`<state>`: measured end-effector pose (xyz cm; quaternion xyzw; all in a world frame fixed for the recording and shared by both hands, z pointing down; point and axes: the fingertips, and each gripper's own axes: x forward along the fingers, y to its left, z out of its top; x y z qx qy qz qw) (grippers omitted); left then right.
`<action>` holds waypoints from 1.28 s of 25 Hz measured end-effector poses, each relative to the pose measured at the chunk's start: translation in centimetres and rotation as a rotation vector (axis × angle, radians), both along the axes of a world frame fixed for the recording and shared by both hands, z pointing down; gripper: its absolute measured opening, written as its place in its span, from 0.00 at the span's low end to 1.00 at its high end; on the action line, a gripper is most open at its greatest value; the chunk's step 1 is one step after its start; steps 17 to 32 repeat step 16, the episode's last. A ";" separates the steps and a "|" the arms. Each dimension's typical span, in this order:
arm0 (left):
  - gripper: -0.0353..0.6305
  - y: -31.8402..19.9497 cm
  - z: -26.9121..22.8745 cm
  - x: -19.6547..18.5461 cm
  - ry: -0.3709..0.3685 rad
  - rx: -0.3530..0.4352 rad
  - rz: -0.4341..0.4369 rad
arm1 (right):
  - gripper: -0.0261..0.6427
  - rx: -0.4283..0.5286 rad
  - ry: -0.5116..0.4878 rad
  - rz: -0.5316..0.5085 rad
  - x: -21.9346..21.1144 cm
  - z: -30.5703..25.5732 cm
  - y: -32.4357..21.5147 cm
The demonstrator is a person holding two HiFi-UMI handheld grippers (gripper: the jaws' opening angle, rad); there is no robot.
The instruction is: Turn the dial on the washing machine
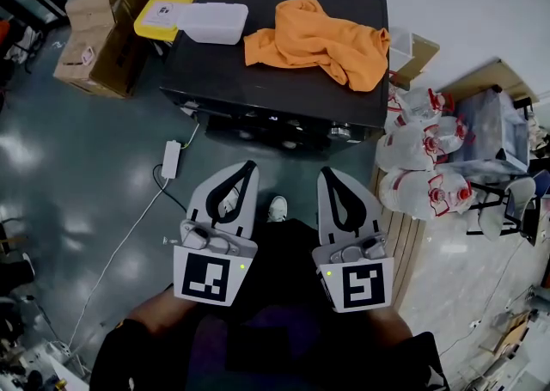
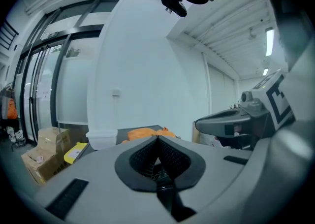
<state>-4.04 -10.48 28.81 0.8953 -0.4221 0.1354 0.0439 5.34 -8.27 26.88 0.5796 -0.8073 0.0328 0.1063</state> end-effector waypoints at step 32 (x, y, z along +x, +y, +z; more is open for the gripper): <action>0.07 0.5 0.5 0.2 -0.002 -0.020 0.002 | 0.06 -0.013 -0.007 -0.005 -0.1 0.3 0.5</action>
